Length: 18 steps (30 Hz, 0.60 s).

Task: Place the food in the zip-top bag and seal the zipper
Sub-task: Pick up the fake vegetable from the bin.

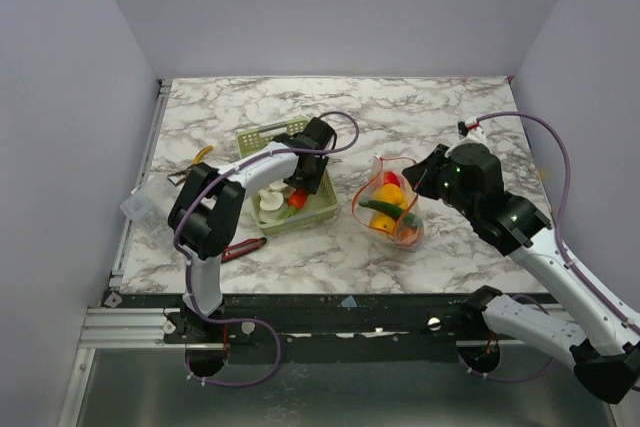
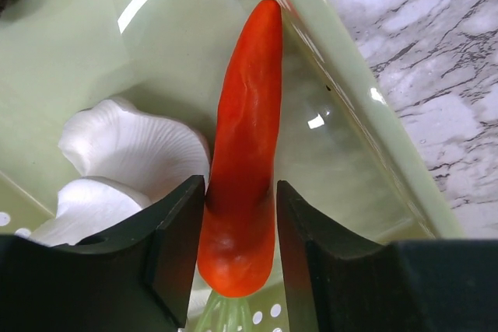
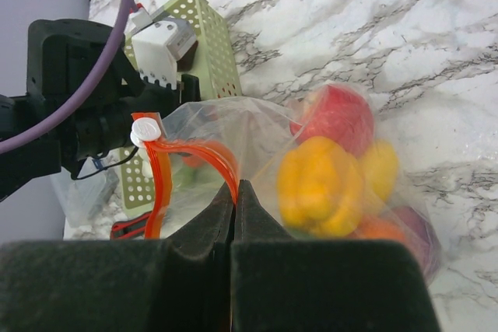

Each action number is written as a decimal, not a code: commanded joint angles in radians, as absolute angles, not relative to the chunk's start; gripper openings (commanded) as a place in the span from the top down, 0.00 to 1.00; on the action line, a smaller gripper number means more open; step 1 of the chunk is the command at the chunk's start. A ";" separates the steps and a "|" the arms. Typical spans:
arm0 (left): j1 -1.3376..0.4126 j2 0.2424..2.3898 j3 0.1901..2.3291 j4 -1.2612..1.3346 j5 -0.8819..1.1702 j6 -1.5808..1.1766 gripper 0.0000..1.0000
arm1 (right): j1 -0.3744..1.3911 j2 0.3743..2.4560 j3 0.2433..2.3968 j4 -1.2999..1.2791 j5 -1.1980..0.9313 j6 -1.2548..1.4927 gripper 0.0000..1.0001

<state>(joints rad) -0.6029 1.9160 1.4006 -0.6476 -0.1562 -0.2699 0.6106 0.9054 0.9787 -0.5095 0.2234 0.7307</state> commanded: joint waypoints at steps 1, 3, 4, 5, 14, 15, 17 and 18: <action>-0.619 1.954 1.426 -0.688 -0.179 -0.262 0.56 | 0.616 0.886 0.976 -0.476 0.233 0.723 1.00; -0.623 1.958 1.427 -0.690 -0.176 -0.262 0.56 | 0.616 0.881 0.972 -0.474 0.231 0.728 1.00; -0.622 1.959 1.427 -0.691 -0.176 -0.262 0.56 | 0.616 0.878 0.969 -0.472 0.228 0.729 0.99; -0.623 1.958 1.426 -0.693 -0.176 -0.261 0.57 | 0.616 0.877 0.967 -0.469 0.227 0.729 1.00; -0.628 1.827 1.449 -0.719 -0.179 -0.263 0.93 | 0.615 0.884 0.961 -0.465 0.220 0.732 0.99; -0.627 1.793 1.452 -0.718 -0.163 -0.268 0.96 | 0.616 0.884 0.961 -0.465 0.221 0.732 0.99; -0.627 1.729 1.459 -0.708 -0.118 -0.281 1.00 | 0.615 0.886 0.967 -0.465 0.228 0.733 0.99; -0.627 1.698 1.460 -0.699 -0.083 -0.288 1.00 | 0.616 0.884 0.968 -0.465 0.231 0.735 0.99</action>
<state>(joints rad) -0.6224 1.8866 1.4136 -0.7013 -0.1646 -0.2596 0.6106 0.8974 0.9672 -0.5064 0.2230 0.7315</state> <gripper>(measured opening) 0.357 0.006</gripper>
